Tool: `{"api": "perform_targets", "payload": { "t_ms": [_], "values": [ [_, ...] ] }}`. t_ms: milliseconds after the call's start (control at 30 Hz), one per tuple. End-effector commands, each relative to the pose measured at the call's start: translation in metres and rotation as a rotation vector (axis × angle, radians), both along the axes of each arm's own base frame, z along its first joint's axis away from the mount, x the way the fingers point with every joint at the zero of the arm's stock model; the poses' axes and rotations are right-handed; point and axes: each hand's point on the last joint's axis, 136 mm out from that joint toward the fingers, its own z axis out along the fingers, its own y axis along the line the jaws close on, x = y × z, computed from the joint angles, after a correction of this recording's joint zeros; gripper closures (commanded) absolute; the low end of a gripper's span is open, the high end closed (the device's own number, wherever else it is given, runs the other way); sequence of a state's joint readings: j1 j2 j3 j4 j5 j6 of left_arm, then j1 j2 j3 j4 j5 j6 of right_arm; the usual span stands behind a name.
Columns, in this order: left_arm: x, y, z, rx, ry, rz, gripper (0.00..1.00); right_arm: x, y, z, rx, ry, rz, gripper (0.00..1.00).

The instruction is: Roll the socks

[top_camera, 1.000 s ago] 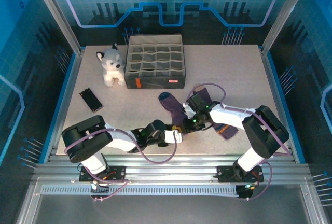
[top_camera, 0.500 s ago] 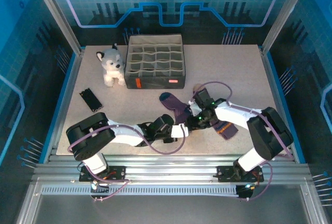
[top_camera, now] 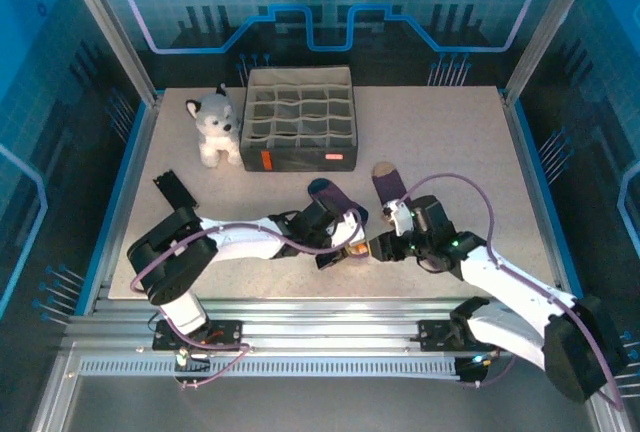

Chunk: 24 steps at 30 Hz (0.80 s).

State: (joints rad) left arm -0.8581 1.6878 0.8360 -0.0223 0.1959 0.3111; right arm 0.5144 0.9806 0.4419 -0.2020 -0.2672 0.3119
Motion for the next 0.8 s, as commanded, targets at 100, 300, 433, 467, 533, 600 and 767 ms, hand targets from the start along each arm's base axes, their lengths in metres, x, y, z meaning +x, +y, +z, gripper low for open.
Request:
{"api": "perform_targets", "payload": {
  "t_ms": [100,300,433,467,533,600,767],
  "values": [
    [-0.047,0.023,-0.016,0.047,0.439,0.075,0.95,-0.003,0.014,0.016,0.025,-0.295,0.111,0.54],
    [-0.046,0.023,-0.019,0.034,0.532,0.092,0.95,-0.004,0.021,0.005,0.026,-0.178,0.095,0.56],
    [-0.043,0.022,-0.018,-0.005,0.610,0.123,0.95,-0.011,0.039,-0.002,0.077,-0.132,0.156,0.55],
    [-0.042,0.022,-0.018,-0.011,0.632,0.131,0.95,-0.013,0.044,0.000,0.105,-0.152,0.173,0.54],
    [-0.042,0.022,-0.018,-0.022,0.673,0.132,0.95,-0.016,0.049,0.003,0.157,-0.202,0.202,0.54],
    [-0.041,0.024,-0.019,-0.009,0.691,0.142,0.96,-0.016,0.054,0.011,0.199,-0.287,0.232,0.54],
    [-0.035,0.028,-0.019,-0.002,0.701,0.166,0.96,-0.018,0.055,0.003,0.126,-0.357,0.304,0.53]
  ]
}}
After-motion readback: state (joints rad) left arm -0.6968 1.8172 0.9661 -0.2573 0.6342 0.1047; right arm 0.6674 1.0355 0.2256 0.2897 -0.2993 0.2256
